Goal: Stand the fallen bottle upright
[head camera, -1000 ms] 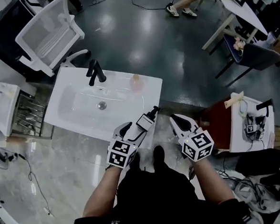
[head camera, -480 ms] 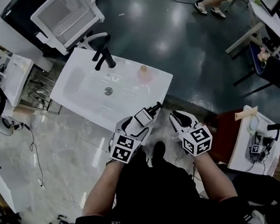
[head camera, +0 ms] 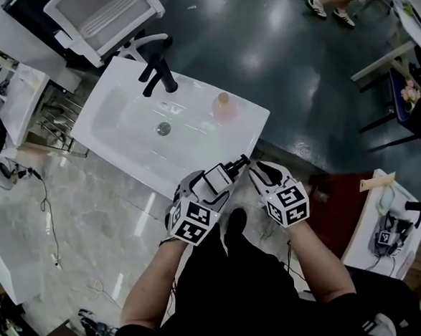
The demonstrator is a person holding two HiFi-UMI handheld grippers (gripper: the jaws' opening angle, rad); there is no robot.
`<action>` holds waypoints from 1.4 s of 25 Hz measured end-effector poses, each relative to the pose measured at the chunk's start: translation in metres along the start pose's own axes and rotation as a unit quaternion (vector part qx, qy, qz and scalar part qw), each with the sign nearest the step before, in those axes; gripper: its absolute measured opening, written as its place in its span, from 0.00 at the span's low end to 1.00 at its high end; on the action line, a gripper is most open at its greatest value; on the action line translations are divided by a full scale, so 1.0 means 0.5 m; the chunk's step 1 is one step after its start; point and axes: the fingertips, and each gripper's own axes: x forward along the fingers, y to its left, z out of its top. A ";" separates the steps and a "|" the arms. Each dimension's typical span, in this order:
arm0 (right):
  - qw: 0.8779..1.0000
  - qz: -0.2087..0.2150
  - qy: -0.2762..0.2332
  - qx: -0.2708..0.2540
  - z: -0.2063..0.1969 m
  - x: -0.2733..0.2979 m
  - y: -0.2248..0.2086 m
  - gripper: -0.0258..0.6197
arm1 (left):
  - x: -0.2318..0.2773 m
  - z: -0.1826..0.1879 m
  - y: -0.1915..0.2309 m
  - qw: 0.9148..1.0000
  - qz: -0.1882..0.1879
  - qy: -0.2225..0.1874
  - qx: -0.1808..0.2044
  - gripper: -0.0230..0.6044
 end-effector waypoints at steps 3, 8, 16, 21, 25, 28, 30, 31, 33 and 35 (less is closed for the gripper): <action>1.000 0.003 0.013 -0.002 -0.022 0.034 -0.007 0.23 | 0.010 -0.004 0.007 1.000 0.003 0.001 0.007 0.59; 0.999 -0.004 0.023 -0.032 -0.042 0.076 -0.020 0.23 | 0.023 -0.013 0.011 1.000 0.000 0.006 0.009 0.59; 0.997 0.000 0.011 -0.082 -0.032 0.099 -0.012 0.13 | 0.035 -0.005 0.007 0.999 -0.014 0.020 0.033 0.59; 0.996 0.006 -0.002 -0.090 -0.018 0.089 -0.013 0.12 | 0.040 -0.009 0.007 0.998 -0.020 0.031 0.041 0.59; 0.996 -0.007 -0.020 -0.086 0.015 0.066 -0.025 0.12 | 0.050 0.000 0.011 0.998 -0.026 0.038 0.050 0.59; 0.996 -0.021 -0.031 -0.084 0.044 0.046 -0.037 0.12 | 0.062 0.014 0.012 0.997 -0.031 0.035 0.056 0.59; 0.995 -0.026 -0.035 -0.089 0.059 0.034 -0.041 0.12 | 0.069 0.022 0.012 0.997 -0.033 0.032 0.062 0.59; 0.995 -0.028 -0.036 -0.093 0.066 0.028 -0.041 0.12 | 0.071 0.025 0.012 0.997 -0.034 0.030 0.066 0.59; 0.994 -0.028 -0.038 -0.098 0.078 0.018 -0.038 0.12 | 0.075 0.027 0.013 0.996 -0.036 0.028 0.071 0.59; 0.994 -0.023 -0.041 -0.101 0.089 0.011 -0.028 0.12 | 0.077 0.028 0.014 0.997 -0.038 0.022 0.070 0.59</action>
